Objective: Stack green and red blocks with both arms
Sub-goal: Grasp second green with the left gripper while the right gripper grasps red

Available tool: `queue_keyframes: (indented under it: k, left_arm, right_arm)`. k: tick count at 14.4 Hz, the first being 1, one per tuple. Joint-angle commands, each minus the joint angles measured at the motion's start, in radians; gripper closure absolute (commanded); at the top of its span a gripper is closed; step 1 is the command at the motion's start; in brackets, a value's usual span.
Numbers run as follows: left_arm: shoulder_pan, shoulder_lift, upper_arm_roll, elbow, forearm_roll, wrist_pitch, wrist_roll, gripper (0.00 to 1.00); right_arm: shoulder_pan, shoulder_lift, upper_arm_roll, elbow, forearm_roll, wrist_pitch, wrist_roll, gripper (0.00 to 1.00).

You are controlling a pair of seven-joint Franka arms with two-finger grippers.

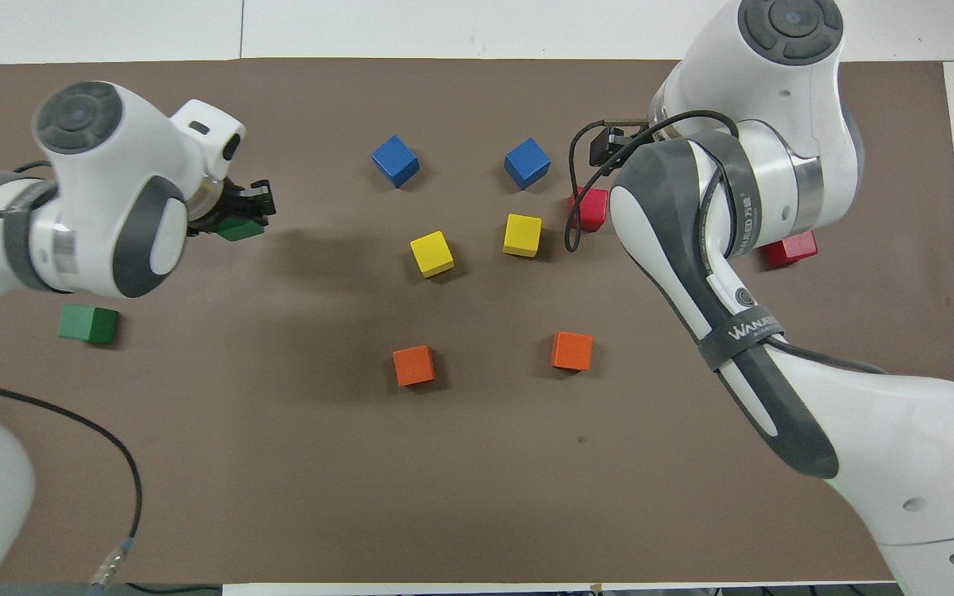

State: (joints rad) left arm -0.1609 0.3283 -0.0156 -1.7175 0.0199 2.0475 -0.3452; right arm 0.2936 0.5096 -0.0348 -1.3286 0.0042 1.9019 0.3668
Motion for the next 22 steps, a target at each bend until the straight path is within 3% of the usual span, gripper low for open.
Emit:
queue_keyframes:
  k: [1,4,8,12,22]
  left_arm:
    - [0.118,-0.113,-0.007,-0.036,0.011,-0.113,0.243,1.0]
    - [0.252,-0.173,-0.007,-0.077,0.009,-0.135,0.498,1.0]
    - [0.369,-0.193,-0.007,-0.135,0.008,-0.098,0.768,1.0]
    - [0.389,-0.268,-0.007,-0.339,0.006,0.092,0.811,1.0]
    - [0.425,-0.267,-0.007,-0.45,-0.024,0.181,0.824,1.0]
  right_arm:
    - [0.005,0.032,0.006,0.028,-0.009,0.028,0.076,0.0]
    - [0.024,0.07,0.006,0.028,-0.013,0.081,0.138,0.0]
    - [0.022,0.086,0.006,0.005,-0.02,0.106,0.127,0.0]
    - [0.027,0.084,0.006,-0.084,-0.018,0.209,0.136,0.0]
    - [0.061,0.086,0.007,-0.201,-0.012,0.373,0.17,0.0]
